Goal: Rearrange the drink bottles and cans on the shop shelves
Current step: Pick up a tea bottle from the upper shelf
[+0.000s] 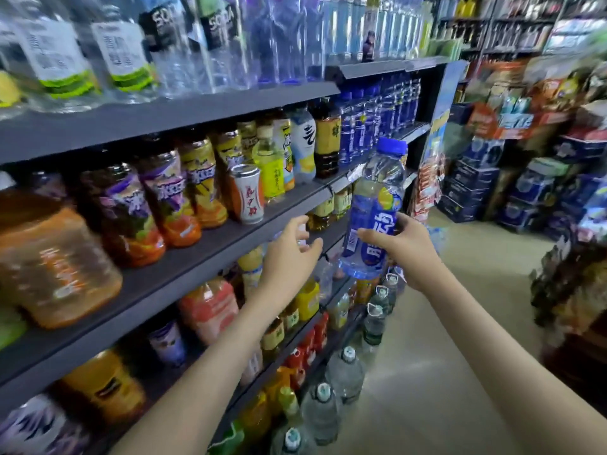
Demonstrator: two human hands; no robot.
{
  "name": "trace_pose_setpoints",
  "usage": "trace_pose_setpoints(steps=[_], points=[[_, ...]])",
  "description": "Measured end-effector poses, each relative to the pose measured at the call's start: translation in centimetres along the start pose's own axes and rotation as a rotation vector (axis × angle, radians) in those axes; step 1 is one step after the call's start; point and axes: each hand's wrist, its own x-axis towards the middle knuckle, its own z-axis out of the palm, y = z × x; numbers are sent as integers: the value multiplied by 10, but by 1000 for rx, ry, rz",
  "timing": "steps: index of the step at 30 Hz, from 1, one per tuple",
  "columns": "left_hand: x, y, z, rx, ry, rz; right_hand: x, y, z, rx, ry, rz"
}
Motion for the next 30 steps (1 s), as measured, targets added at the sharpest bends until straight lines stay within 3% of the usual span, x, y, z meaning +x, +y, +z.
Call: trace_pose_setpoints(steps=[9,15,23,30], points=[[154,35,120,65,342,-105,194,17,-75,-13,-162,-90],[251,37,158,349,598,-28,310,27,-80,-40,-221,-176],[348,50,185,596,864,-45,402,25,-88,-69,-298,-354],[389,57,188,795,958,-156,445,34,-88,-58,-453,-396]])
